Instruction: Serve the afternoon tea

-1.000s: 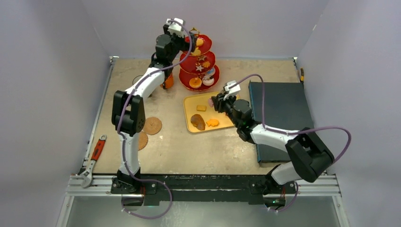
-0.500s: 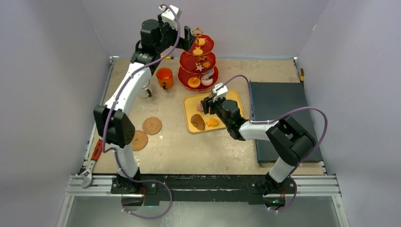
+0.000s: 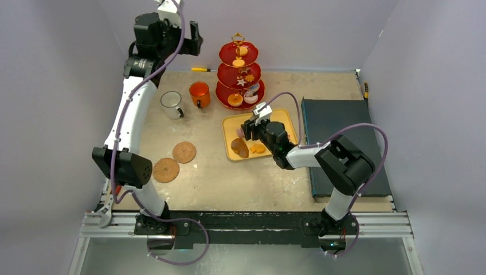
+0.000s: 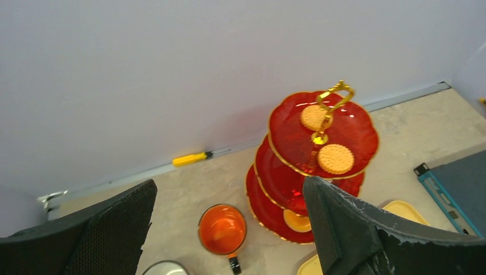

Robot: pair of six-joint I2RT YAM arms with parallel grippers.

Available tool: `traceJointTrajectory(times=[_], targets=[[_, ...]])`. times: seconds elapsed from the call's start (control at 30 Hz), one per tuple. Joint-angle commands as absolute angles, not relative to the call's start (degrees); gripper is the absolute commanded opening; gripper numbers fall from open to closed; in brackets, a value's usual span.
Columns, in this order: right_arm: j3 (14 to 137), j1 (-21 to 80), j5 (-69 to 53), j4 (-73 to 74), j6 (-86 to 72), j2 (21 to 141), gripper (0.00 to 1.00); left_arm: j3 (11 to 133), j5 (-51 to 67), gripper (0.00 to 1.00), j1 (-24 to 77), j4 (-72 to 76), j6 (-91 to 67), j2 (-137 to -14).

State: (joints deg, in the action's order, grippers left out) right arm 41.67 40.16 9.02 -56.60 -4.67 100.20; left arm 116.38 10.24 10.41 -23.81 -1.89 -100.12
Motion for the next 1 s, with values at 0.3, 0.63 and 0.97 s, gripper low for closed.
traceJointTrajectory(times=[0.3, 0.63, 0.97], targets=[[42.67, 41.30, 10.68, -55.59, -2.11, 98.55, 0.38, 111.35, 5.71, 0.99, 5.38, -26.14, -1.48, -92.91], [46.66, 41.45, 12.13, -55.61, -1.25, 90.29, 0.33, 106.48, 6.72, 0.99, 2.78, -24.77, -3.11, -91.77], [66.22, 41.05, 8.86, -52.49, 2.13, 96.73, 0.33, 105.35, 8.25, 0.99, 1.83, -23.83, -2.57, -91.02]])
